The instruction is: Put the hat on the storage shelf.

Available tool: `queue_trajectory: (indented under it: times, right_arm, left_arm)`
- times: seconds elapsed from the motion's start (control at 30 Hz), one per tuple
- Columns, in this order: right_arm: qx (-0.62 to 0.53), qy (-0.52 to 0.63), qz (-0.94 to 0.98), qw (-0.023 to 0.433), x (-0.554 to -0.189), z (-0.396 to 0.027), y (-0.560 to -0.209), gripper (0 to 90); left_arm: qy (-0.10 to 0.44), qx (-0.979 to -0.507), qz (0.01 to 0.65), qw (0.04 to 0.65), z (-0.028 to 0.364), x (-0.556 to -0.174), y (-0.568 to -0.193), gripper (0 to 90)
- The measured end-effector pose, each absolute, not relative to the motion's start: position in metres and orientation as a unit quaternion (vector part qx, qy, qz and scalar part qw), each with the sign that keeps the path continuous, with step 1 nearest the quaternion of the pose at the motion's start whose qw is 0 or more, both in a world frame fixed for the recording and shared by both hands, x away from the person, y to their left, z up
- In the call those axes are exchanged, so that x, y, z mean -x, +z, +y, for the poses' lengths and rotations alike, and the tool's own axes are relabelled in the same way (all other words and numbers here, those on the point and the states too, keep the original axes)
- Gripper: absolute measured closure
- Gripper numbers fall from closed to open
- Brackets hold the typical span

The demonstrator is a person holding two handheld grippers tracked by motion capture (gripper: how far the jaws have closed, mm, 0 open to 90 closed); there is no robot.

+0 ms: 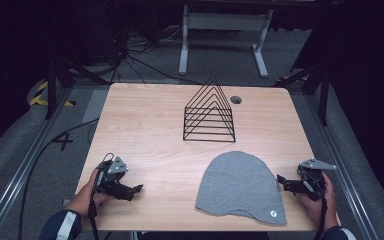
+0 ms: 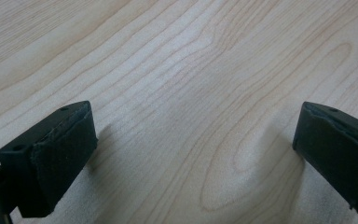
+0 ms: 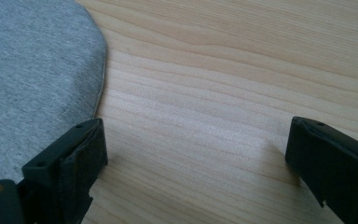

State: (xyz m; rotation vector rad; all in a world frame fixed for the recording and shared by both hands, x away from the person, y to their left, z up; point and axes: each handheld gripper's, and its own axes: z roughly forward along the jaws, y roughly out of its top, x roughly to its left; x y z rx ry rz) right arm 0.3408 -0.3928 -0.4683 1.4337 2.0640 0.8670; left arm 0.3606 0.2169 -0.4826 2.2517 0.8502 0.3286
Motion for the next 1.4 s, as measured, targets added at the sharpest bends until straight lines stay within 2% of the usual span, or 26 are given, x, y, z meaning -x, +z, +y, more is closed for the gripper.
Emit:
queue_trajectory:
  times: [0.57, 0.83, 0.9, 0.93, 0.97, 1.03, 1.07, 1.13, 1.27, 1.4]
  right_arm:
    - [-0.504, 0.321, 0.768, 0.229, -0.339, -0.391, -0.468, 6.0]
    - [-0.485, 0.322, 0.784, 0.217, -0.339, -0.389, -0.467, 6.0]
    - [-0.483, 0.317, 0.787, 0.214, -0.340, -0.389, -0.466, 6.0]
    - [-0.479, 0.312, 0.793, 0.209, -0.340, -0.389, -0.465, 6.2]
    - [-0.467, 0.304, 0.806, 0.198, -0.339, -0.390, -0.462, 9.3]
    - [-0.467, 0.304, 0.807, 0.196, -0.339, -0.390, -0.458, 23.9]
    - [-0.465, 0.306, 0.808, 0.196, -0.338, -0.390, -0.457, 28.0]
    - [-0.453, 0.314, 0.812, 0.192, -0.337, -0.387, -0.456, 30.3]
    - [-0.422, 0.331, 0.823, 0.187, -0.335, -0.377, -0.451, 39.4]
    - [-0.401, 0.345, 0.830, 0.178, -0.334, -0.366, -0.444, 44.5]
  left_arm:
    - [0.116, -0.879, 0.318, 0.336, 0.213, -0.362, -0.479, 0.8]
    - [0.098, -0.898, 0.290, 0.317, 0.205, -0.368, -0.473, 5.4]
    - [0.094, -0.899, 0.288, 0.316, 0.203, -0.369, -0.471, 8.6]
    - [0.093, -0.896, 0.287, 0.326, 0.202, -0.371, -0.471, 13.2]
    - [0.087, -0.895, 0.285, 0.331, 0.201, -0.373, -0.470, 19.3]
    - [0.085, -0.891, 0.287, 0.342, 0.197, -0.375, -0.470, 19.0]
    - [0.090, -0.893, 0.280, 0.341, 0.194, -0.375, -0.469, 20.4]
    - [0.090, -0.893, 0.272, 0.348, 0.187, -0.376, -0.468, 23.3]
    - [0.083, -0.893, 0.254, 0.363, 0.169, -0.378, -0.463, 24.0]
    - [0.077, -0.895, 0.228, 0.374, 0.143, -0.380, -0.457, 25.3]
